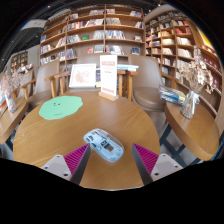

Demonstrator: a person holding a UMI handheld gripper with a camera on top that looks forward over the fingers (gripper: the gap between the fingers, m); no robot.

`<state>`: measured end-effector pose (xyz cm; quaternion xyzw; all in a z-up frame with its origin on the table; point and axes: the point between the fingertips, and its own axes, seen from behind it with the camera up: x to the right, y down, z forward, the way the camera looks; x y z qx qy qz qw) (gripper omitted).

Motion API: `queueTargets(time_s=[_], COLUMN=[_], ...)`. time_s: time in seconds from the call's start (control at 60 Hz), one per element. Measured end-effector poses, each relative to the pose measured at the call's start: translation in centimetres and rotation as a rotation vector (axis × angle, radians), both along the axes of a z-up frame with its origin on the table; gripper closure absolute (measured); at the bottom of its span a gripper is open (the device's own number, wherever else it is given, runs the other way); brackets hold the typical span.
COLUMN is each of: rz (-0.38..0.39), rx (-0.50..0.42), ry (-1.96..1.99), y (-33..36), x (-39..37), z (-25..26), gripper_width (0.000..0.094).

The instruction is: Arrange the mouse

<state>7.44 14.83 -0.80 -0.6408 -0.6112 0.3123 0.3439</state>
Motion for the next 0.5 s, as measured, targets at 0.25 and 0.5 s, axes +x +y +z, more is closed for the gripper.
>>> queueTargets(time_s=[0.25,0.5], rz=[-0.039,-0.074], rx=[-0.008,-0.014], ry=[-0.015,-0.023], y=[1.9,2.9], x=[-4.6,-5.9], z=[-0.7,-0.7], gripper_width=[0.0081,0.0135])
